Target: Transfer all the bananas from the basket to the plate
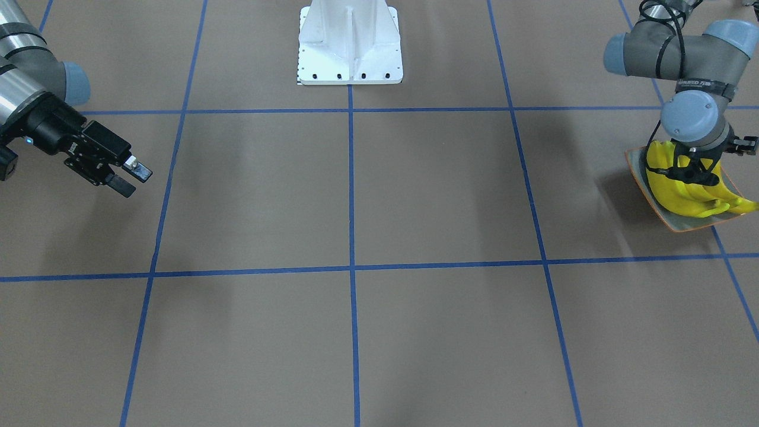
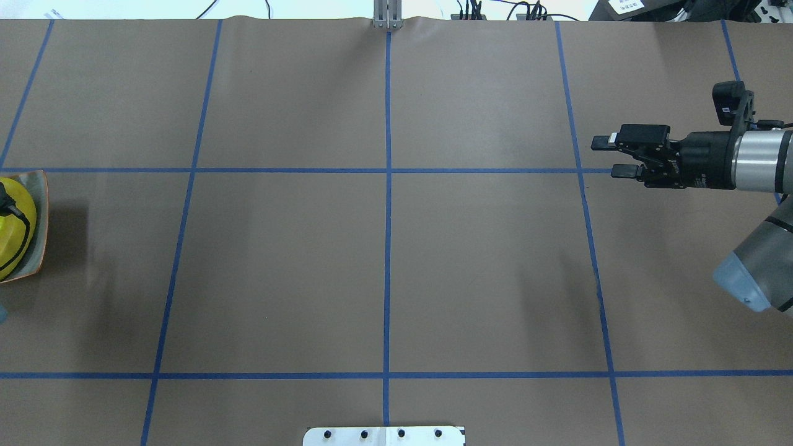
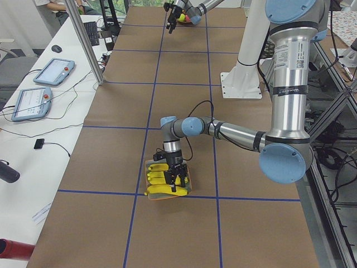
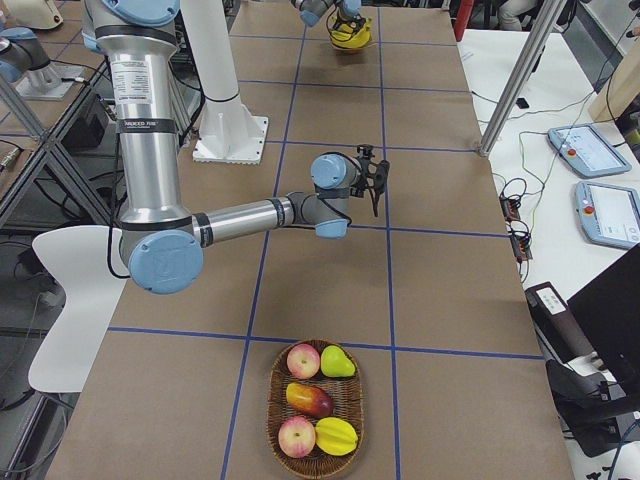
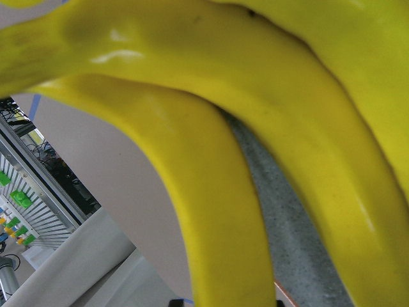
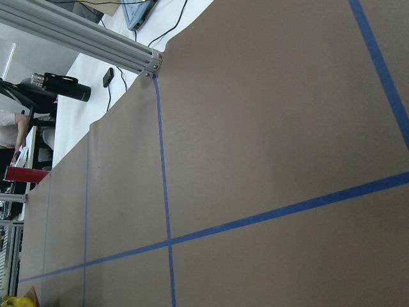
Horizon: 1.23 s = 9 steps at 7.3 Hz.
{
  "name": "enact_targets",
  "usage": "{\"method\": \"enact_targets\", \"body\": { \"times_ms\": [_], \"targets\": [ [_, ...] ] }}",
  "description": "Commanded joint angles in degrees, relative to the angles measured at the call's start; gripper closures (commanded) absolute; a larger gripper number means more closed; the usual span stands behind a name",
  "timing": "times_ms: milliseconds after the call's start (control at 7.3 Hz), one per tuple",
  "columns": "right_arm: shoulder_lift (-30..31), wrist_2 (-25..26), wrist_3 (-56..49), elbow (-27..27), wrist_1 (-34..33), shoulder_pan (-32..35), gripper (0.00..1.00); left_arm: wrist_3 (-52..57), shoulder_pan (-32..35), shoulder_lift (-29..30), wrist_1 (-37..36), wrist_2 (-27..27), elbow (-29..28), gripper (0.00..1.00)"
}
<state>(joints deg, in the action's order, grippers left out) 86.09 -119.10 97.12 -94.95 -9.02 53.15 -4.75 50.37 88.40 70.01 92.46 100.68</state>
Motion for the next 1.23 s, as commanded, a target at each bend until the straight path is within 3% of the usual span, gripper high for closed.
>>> {"method": "enact_targets", "body": {
  "times_ms": [0,411,822,1096],
  "targets": [
    [0.3,-2.7,-1.7,0.6,-0.3,3.3,0.0,0.1,0.1,0.8,-0.1,1.9,2.7,0.01],
    [0.5,-12.3,-16.4,3.4,-8.7,12.0,0.0,1.8,2.8,5.3,-2.2,2.5,7.2,0.0],
    [0.7,-21.3,-35.2,3.5,-23.7,21.4,0.0,1.1,11.4,9.7,-1.7,18.1,10.4,0.0],
    [1.5,-22.9,-48.5,3.2,-33.6,24.3,0.0,-3.5,16.9,12.6,0.3,26.9,8.8,0.0]
  ]
}}
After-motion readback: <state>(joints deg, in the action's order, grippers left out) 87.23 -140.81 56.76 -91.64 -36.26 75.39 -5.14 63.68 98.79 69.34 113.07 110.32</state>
